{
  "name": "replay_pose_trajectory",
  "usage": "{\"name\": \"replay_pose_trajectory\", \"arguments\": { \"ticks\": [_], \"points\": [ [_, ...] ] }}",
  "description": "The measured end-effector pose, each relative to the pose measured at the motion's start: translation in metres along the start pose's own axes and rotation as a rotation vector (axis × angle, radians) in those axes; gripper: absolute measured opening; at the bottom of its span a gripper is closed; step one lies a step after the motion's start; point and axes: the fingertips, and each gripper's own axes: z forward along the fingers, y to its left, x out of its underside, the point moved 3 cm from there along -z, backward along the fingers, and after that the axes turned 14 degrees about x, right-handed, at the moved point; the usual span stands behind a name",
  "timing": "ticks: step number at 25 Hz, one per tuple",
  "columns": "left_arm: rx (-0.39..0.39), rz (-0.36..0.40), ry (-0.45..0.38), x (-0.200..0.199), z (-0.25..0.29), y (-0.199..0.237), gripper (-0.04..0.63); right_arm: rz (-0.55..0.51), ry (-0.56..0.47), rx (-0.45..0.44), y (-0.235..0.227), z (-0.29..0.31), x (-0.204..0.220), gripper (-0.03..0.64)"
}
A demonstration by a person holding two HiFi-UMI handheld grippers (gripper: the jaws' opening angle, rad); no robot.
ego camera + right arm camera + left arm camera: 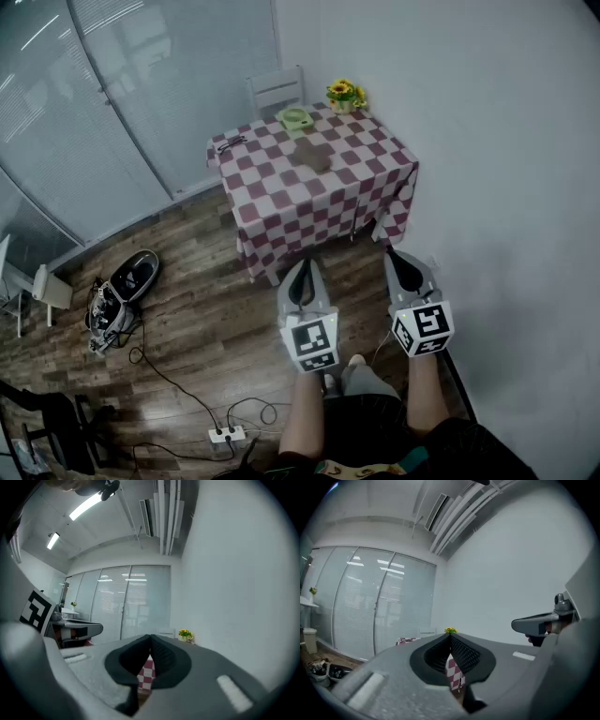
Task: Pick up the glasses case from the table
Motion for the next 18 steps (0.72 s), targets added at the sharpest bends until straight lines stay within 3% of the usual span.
{"name": "replay_pose_trajectory", "arguments": {
  "ticks": [13,18],
  "points": [
    [0.021,-0.04,0.002,0.002,0.002,-0.002,0.011,-0.022,0.005,0.04,-0.004,-0.013,-0.007,0.003],
    [0.02,-0.051,-0.011,-0.002,0.012,0.007,0.011,0.03,0.004,0.009,-0.005,-0.004,-0.011,0.003]
  ]
}}
